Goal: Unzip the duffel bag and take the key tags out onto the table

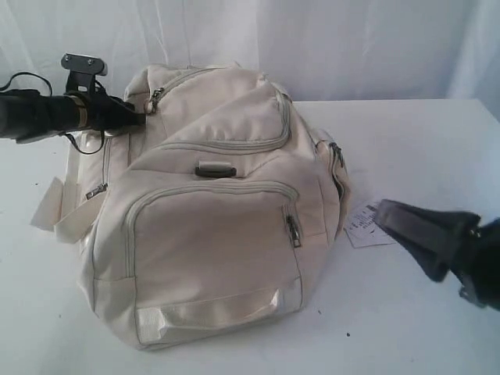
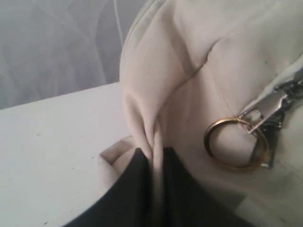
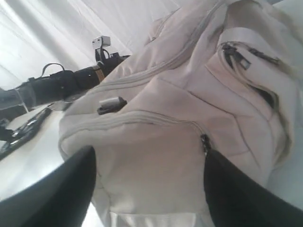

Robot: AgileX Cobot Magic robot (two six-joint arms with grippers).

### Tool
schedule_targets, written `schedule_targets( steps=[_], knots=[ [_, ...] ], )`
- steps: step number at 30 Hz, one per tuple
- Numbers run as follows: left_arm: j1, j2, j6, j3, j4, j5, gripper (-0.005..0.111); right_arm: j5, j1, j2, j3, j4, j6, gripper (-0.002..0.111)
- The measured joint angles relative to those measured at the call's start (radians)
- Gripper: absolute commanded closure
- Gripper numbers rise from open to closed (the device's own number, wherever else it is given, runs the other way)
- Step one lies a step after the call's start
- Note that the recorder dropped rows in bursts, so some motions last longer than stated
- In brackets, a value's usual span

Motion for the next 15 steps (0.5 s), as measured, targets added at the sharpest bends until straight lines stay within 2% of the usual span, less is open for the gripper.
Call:
schedule_targets(
  steps=[5, 8, 15],
  knots=[
    [0.018, -0.028, -0.164, 0.0, 0.209, -0.009, 0.107, -0.174, 0.039, 0.328, -0.145, 0.079, 0.002, 0.047],
    [0.038, -0.047, -0.288, 0.0, 0.36, -0.038, 0.107, -0.246, 0.097, 0.508, -0.237, 0.111, 0.043, 0.047],
    [0.134, -0.053, -0.37, 0.002, 0.429, -0.278, 0.107, -0.367, 0.258, 0.851, -0.441, 0.138, 0.218, 0.047]
  ],
)
